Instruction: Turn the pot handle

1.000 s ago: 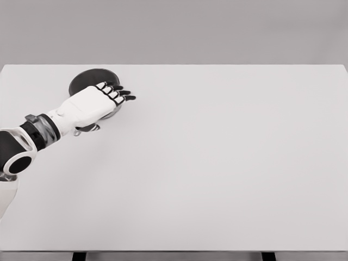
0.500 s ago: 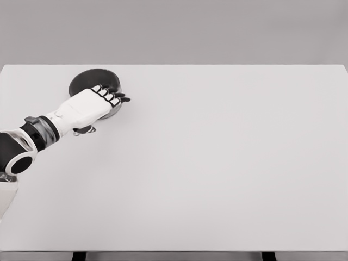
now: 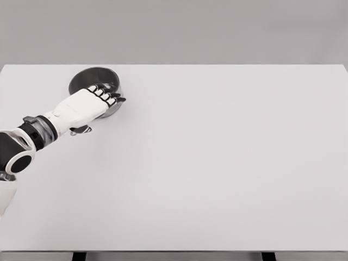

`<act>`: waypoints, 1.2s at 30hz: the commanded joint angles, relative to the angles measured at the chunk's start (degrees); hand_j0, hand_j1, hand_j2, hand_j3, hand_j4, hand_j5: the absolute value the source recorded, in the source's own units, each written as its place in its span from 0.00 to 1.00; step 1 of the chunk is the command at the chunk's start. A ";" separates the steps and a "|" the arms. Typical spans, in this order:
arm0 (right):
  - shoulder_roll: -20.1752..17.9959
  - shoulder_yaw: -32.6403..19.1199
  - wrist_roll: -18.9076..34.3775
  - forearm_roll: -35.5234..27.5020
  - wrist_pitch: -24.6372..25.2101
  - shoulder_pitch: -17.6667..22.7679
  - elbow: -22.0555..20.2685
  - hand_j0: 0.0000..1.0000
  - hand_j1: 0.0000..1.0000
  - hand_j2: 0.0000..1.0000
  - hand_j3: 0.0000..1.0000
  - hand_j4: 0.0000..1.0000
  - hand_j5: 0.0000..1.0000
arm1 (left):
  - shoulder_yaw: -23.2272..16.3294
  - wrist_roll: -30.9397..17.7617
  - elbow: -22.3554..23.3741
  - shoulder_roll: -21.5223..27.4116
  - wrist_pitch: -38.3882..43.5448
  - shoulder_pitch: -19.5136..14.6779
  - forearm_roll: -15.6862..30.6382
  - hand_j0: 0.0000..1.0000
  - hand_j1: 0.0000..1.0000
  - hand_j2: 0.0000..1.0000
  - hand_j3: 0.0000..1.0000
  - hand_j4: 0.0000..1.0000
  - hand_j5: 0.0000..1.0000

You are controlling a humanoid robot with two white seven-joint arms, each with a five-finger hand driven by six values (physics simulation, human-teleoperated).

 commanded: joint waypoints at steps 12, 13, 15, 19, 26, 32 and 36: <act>0.00 0.00 0.02 0.01 -0.07 0.00 0.00 1.00 1.00 1.00 1.00 1.00 1.00 | 1.38 0.03 -0.04 0.55 0.19 0.00 0.04 1.00 1.00 1.00 1.00 1.00 1.00; 0.00 0.00 0.02 0.01 -0.07 0.00 0.00 1.00 1.00 1.00 1.00 1.00 1.00 | 1.47 0.03 -0.04 0.64 0.19 0.00 0.13 1.00 1.00 1.00 1.00 1.00 1.00; 0.00 0.00 0.02 0.01 0.01 0.00 0.00 1.00 1.00 1.00 1.00 1.00 1.00 | 1.91 0.03 0.04 0.64 0.19 0.09 0.04 1.00 1.00 1.00 1.00 1.00 1.00; 0.00 0.00 0.02 0.01 0.01 0.00 0.00 1.00 1.00 1.00 1.00 1.00 1.00 | 2.00 0.03 0.22 1.25 0.19 0.09 0.04 1.00 1.00 1.00 1.00 1.00 1.00; 0.00 0.00 0.02 0.01 -0.07 0.00 0.00 1.00 1.00 1.00 1.00 1.00 1.00 | 3.22 0.03 0.31 1.34 0.28 0.17 -0.05 1.00 1.00 1.00 1.00 1.00 1.00; 0.00 0.00 0.02 0.01 -0.07 0.00 0.00 1.00 1.00 1.00 1.00 1.00 1.00 | 4.10 0.03 0.40 1.43 0.28 0.18 -0.05 1.00 1.00 1.00 1.00 1.00 1.00; 0.00 0.00 0.02 0.01 0.01 0.00 0.00 1.00 1.00 1.00 1.00 1.00 1.00 | 4.37 0.03 1.36 1.69 0.28 0.09 -0.05 1.00 1.00 1.00 1.00 1.00 1.00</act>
